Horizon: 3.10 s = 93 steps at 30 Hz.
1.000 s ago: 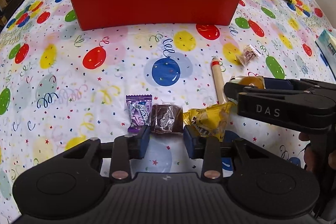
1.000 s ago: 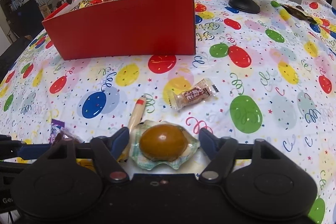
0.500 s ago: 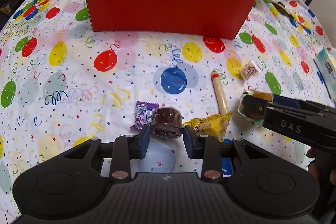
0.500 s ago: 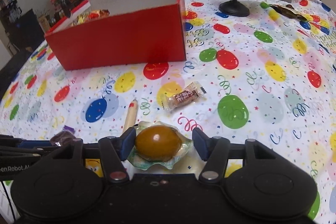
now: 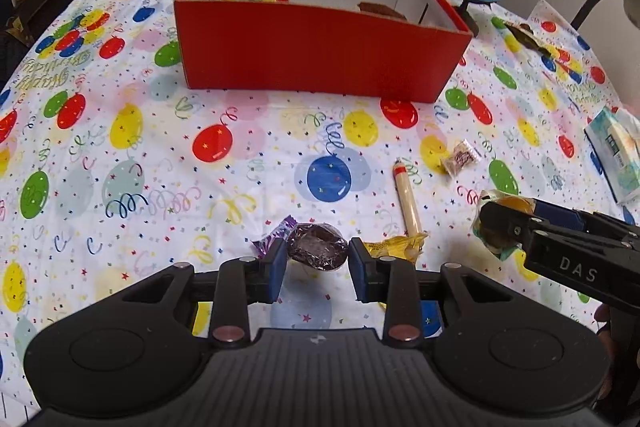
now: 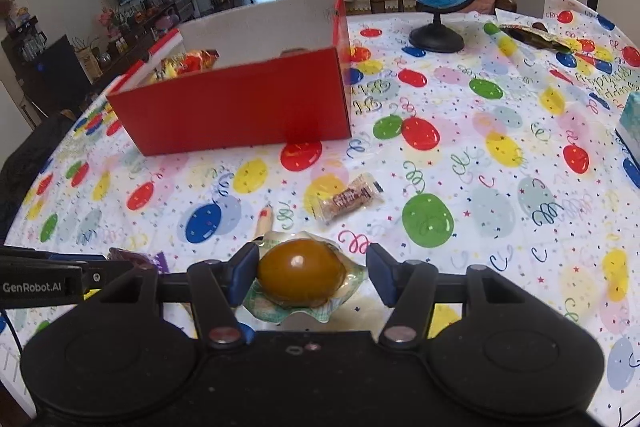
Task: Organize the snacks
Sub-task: 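Carry the brown candy and wrapped egg into the red box, then open both tools to release the candy and egg in the box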
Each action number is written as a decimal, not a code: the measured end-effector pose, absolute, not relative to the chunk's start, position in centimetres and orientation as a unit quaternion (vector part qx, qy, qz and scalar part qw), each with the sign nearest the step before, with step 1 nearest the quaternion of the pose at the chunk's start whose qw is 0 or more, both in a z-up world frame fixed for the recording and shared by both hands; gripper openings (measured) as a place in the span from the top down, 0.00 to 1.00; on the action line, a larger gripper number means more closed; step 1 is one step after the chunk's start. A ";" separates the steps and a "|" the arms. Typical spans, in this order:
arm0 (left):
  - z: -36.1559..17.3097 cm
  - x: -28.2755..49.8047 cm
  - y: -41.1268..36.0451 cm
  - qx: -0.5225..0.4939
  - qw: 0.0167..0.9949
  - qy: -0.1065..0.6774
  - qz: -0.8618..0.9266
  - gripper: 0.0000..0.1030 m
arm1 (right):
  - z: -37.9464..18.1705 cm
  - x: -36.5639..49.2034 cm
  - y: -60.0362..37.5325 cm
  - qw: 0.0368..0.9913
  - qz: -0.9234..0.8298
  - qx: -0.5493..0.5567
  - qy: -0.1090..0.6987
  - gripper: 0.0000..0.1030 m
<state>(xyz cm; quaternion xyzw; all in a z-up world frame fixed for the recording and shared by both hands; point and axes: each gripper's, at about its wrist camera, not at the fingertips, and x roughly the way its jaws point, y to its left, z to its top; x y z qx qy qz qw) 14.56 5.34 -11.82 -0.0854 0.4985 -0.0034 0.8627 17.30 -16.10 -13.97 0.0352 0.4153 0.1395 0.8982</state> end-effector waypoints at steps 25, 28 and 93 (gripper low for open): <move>-2.5 21.5 9.3 -0.076 0.911 0.405 0.012 0.69 | -4.3 24.0 -12.0 0.929 0.171 -0.013 0.327 0.43; -1.6 23.1 9.8 -0.066 0.916 0.395 0.013 0.69 | -3.7 25.7 -11.2 0.930 0.169 -0.014 0.326 0.43; -5.7 36.9 13.4 -0.020 0.904 0.425 -0.038 0.42 | -8.7 33.6 -6.5 0.908 0.120 0.003 0.402 0.23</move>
